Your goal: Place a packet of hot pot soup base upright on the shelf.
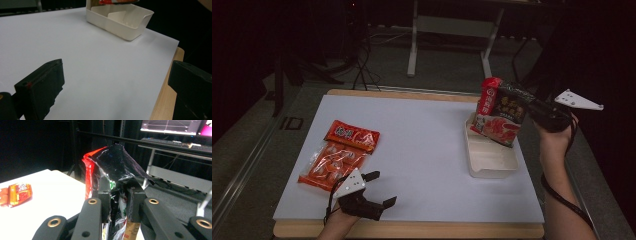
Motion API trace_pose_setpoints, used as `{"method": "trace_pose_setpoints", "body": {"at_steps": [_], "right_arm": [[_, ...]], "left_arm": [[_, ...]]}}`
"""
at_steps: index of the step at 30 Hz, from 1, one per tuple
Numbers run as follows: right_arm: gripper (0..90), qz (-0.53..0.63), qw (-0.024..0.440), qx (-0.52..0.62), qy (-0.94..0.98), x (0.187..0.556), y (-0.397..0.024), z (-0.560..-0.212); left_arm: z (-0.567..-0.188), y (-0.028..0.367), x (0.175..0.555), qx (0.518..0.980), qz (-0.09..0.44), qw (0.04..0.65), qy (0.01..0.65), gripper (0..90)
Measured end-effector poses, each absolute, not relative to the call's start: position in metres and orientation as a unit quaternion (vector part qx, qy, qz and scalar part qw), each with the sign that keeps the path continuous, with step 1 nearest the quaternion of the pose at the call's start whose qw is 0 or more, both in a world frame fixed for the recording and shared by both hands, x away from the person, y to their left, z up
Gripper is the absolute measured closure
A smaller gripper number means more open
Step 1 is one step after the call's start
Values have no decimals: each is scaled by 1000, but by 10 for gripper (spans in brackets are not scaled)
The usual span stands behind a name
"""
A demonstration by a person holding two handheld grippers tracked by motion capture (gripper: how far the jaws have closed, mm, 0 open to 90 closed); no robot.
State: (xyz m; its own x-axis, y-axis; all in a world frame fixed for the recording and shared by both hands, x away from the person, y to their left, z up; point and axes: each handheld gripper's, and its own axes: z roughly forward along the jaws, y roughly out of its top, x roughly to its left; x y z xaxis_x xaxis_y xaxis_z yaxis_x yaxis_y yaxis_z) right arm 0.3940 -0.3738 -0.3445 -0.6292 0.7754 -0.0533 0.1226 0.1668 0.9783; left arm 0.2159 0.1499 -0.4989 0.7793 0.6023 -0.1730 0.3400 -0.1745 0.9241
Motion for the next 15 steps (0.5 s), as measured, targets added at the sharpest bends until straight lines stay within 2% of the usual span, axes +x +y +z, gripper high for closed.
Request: {"method": "trace_pose_setpoints", "body": {"at_steps": [15], "right_arm": [[766, 522, 305, 304, 736, 422, -358, -367]], "left_arm": [[-503, 147, 215, 763, 114, 559, 304, 14]]}}
